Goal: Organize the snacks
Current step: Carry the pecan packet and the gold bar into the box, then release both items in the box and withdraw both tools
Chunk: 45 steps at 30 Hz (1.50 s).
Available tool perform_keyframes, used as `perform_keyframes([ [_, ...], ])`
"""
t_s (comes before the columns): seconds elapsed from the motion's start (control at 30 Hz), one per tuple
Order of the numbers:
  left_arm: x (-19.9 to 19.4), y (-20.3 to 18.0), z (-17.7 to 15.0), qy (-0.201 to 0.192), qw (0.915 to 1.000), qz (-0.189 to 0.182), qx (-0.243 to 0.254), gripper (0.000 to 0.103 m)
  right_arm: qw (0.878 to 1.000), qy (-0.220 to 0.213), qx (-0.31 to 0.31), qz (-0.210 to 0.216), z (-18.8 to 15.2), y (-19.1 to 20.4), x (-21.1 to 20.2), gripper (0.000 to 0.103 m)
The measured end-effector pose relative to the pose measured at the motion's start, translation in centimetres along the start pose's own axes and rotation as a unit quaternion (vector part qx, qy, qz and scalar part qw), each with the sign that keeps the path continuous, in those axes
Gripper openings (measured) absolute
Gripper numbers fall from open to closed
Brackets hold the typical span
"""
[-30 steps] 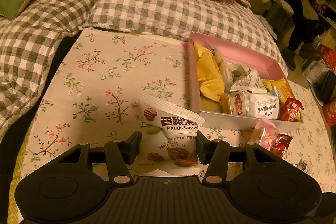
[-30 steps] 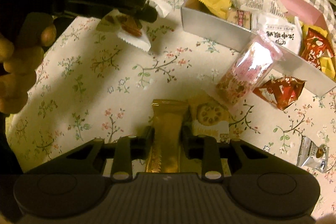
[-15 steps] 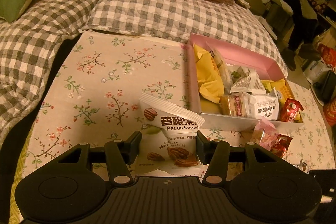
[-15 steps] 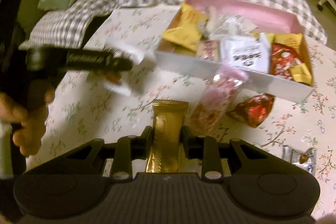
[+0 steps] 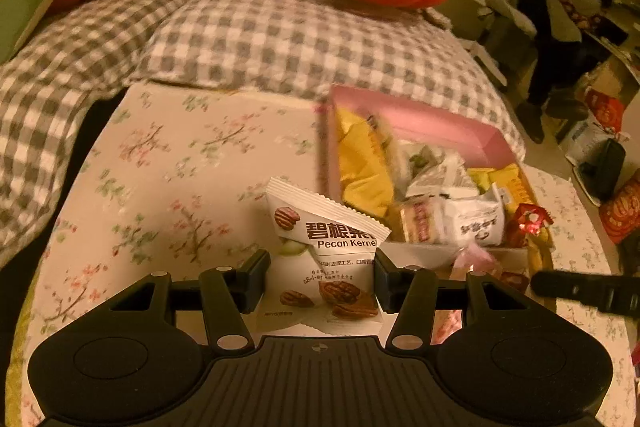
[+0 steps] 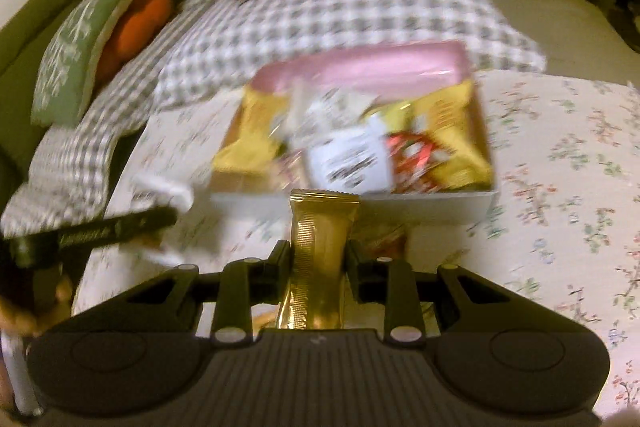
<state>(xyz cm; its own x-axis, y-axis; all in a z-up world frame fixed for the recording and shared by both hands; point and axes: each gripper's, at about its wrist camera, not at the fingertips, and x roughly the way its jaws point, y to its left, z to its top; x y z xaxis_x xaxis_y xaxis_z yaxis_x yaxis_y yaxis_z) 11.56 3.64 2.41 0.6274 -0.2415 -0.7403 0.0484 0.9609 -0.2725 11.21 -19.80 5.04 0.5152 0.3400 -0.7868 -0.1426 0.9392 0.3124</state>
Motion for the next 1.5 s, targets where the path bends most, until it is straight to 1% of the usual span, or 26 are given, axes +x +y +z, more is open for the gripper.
perform_keyframes([
  [0.2,0.5,-0.8,0.7,-0.011,0.9999,-0.004,0.010,0.051,0.999,-0.023,0.046,-0.016,0.8,-2.7,-0.5,0.027],
  [0.47,1.1,-1.5,2.0,-0.034,0.9991,-0.023,0.009,0.051,0.994,-0.040,0.096,-0.032,1.3,-5.3,-0.2,0.027],
  [0.57,1.5,-1.8,2.5,-0.045,0.9984,-0.035,0.009,0.051,0.991,-0.056,0.117,-0.028,1.7,-6.0,-0.2,0.027],
  [0.7,2.0,-2.2,3.1,-0.061,0.9959,-0.066,-0.002,0.051,0.982,-0.090,0.166,0.013,2.2,-6.9,-0.5,0.027],
  [0.77,2.6,-2.7,2.9,-0.064,0.9957,-0.066,0.009,0.051,0.975,-0.108,0.191,0.032,2.4,-7.3,-0.3,0.027],
  [0.87,3.9,-3.2,2.4,-0.060,0.9962,-0.059,0.020,0.051,0.959,-0.127,0.238,0.087,2.1,-7.7,0.7,0.027],
  [0.93,4.4,-3.3,2.3,-0.062,0.9962,-0.058,0.021,0.051,0.951,-0.135,0.259,0.105,1.7,-7.5,1.5,0.027],
  [1.07,4.5,-3.6,2.4,-0.081,0.9942,-0.067,0.024,0.052,0.947,-0.162,0.258,0.097,1.6,-6.3,2.0,0.027],
  [1.2,4.9,-4.2,2.3,-0.095,0.9928,-0.062,0.039,0.052,0.942,-0.187,0.264,0.083,1.4,-5.7,2.4,0.027],
  [1.3,5.3,-4.3,2.4,-0.102,0.9920,-0.062,0.040,0.053,0.941,-0.198,0.265,0.073,1.3,-5.5,3.0,0.027],
  [1.37,5.4,-4.3,2.3,-0.114,0.9906,-0.062,0.043,0.053,0.939,-0.209,0.265,0.065,1.2,-5.2,3.3,0.027],
  [1.4,5.4,-4.4,2.2,-0.123,0.9894,-0.062,0.047,0.054,0.940,-0.212,0.260,0.063,1.2,-4.9,3.5,0.027],
  [1.47,5.0,-4.6,2.1,-0.142,0.9862,-0.062,0.058,0.070,0.941,-0.216,0.252,0.063,1.2,-4.3,3.9,0.029],
  [1.5,4.7,-4.6,2.1,-0.149,0.9852,-0.061,0.060,0.072,0.943,-0.215,0.247,0.059,1.2,-3.9,4.1,0.033],
])
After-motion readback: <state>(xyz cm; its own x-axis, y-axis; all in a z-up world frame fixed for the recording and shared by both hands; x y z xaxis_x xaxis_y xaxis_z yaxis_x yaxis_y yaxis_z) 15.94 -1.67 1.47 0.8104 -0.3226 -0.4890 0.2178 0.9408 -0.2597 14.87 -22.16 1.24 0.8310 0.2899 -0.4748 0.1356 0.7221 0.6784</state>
